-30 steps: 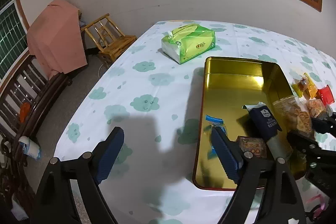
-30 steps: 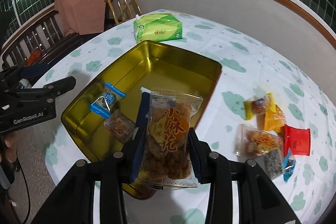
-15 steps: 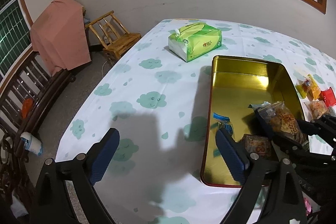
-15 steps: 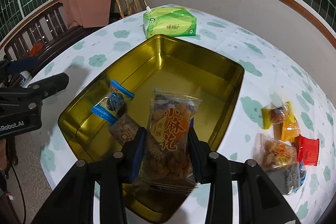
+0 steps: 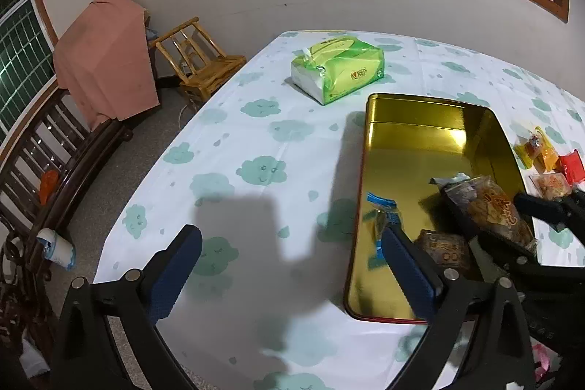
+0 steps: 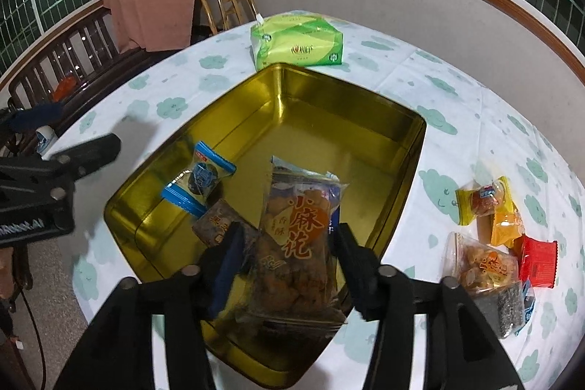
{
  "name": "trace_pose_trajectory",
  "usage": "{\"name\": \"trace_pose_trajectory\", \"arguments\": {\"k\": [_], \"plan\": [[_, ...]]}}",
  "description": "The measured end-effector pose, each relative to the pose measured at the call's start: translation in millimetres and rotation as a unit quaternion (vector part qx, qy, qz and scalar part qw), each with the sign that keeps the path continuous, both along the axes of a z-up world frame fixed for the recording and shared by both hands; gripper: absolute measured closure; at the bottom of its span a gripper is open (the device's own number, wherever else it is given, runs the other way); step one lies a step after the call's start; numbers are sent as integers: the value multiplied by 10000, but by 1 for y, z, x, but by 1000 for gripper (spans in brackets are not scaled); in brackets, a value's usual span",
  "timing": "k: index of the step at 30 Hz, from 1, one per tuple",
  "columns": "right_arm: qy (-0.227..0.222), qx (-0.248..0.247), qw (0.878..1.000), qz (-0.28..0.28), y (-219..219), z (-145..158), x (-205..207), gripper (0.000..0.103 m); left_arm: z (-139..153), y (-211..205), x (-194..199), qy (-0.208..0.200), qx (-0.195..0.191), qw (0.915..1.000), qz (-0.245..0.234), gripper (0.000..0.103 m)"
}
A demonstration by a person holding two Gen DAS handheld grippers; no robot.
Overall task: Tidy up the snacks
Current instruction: 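Carry the twist snack bag over the tin and release it with the right tool, then move both open tools back toward the remaining snacks, then grasp the blue-wrapped candy with the right tool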
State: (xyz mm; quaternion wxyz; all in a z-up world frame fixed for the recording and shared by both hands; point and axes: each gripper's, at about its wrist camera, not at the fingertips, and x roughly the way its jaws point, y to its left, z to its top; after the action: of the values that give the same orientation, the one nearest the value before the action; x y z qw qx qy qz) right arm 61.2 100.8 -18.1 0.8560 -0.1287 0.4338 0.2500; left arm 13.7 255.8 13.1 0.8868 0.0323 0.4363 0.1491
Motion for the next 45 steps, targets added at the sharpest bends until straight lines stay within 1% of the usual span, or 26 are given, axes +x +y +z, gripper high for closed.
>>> {"name": "trace_pose_trajectory", "arguments": {"k": [4,9,13,20,24,30,33,37,41,43,45], "plan": [[-102,123,9998,-86,-13,14,-4,45,0,-14,1,17,-60,9999,-104,5],[-206,297,9986,-384,-46,32,-9,45,1,-44,8,18,-137,9992,-377,5],[-297,362,9960,-765,-86,42,-11,45,3,-74,13,2,-180,9976,-662,5],[-352,446,9870,-1504,-161,48,-10,45,6,-130,21,-8,-225,9931,-1152,5],[-348,458,9814,-1829,-198,46,-12,45,6,-155,25,21,-257,9906,-1345,5],[-314,426,9750,-2160,-242,37,-14,45,3,-183,29,50,-278,9873,-1561,5],[-298,345,9718,-2312,-262,29,-17,45,0,-194,29,59,-338,9854,-1670,5],[-159,323,9687,-2457,-283,15,-16,45,-5,-207,31,89,-424,9834,-1761,5],[53,426,9675,-2493,-293,3,-9,45,-13,-221,30,148,-584,9795,-1921,5],[93,519,9706,-2350,-291,-1,-6,45,-17,-228,29,186,-551,9779,-2007,5],[100,423,9758,-2143,-282,-7,-2,45,-21,-235,30,234,-481,9763,-2098,5]]}}
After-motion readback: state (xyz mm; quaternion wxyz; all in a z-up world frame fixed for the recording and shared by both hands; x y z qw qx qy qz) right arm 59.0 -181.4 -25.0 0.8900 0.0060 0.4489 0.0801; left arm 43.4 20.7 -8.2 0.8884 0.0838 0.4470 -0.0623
